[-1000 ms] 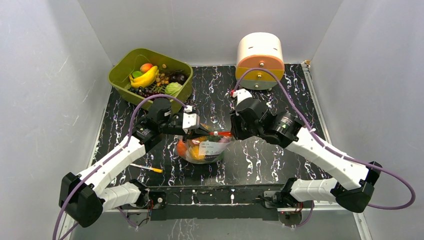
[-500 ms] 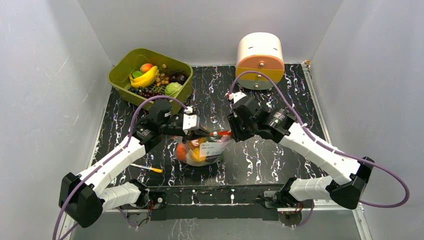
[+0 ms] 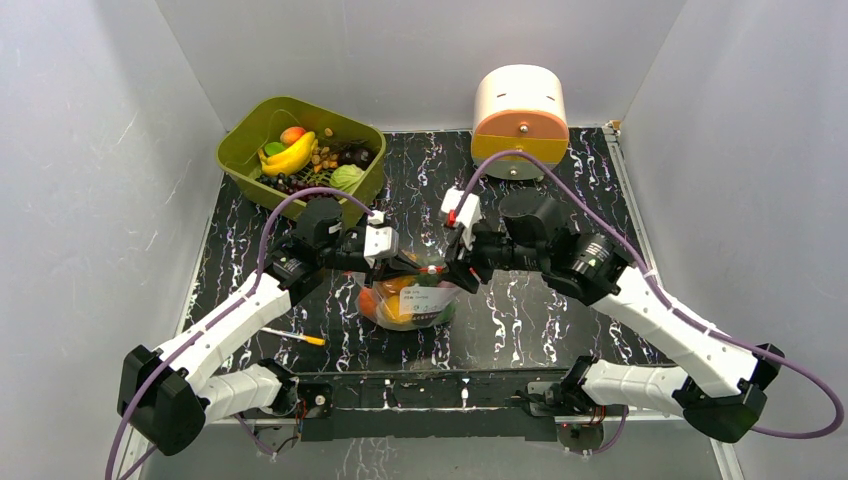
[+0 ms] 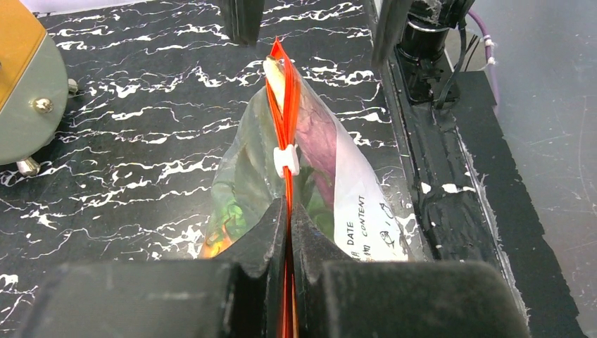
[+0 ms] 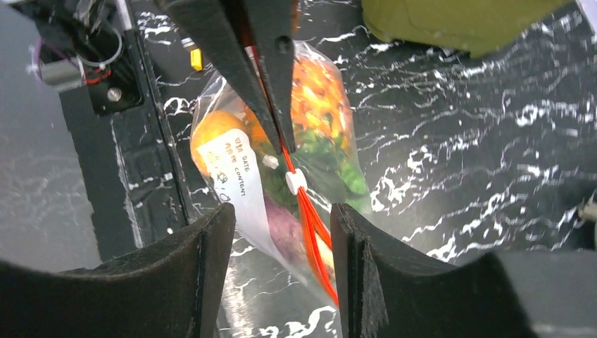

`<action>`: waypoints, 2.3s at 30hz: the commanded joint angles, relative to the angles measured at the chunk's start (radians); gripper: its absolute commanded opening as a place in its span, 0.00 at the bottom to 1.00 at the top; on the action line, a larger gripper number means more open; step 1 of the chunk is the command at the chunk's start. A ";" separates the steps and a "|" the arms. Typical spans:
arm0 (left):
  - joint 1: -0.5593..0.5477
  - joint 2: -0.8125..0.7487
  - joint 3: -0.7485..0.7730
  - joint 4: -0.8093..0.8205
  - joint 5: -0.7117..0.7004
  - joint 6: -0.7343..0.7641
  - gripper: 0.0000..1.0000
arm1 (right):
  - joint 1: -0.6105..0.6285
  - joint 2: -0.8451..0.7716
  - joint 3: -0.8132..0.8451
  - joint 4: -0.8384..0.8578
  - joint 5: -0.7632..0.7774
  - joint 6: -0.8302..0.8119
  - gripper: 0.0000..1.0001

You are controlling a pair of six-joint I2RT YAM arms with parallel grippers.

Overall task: Place the food in the zip-top bag and seal the zipper
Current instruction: Zip the zipper food storage bag at the center of the board.

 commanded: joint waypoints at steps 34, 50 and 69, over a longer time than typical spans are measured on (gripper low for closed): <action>0.221 -0.152 -0.041 -0.032 0.016 -0.076 0.00 | -0.083 -0.066 -0.197 0.125 -0.121 -0.292 0.00; 0.259 -0.147 -0.029 -0.090 0.018 -0.062 0.00 | -0.115 -0.186 -0.215 0.025 -0.065 -0.198 0.00; 0.258 -0.131 -0.042 -0.127 -0.050 -0.060 0.00 | -0.116 -0.297 -0.169 -0.072 0.072 0.033 0.00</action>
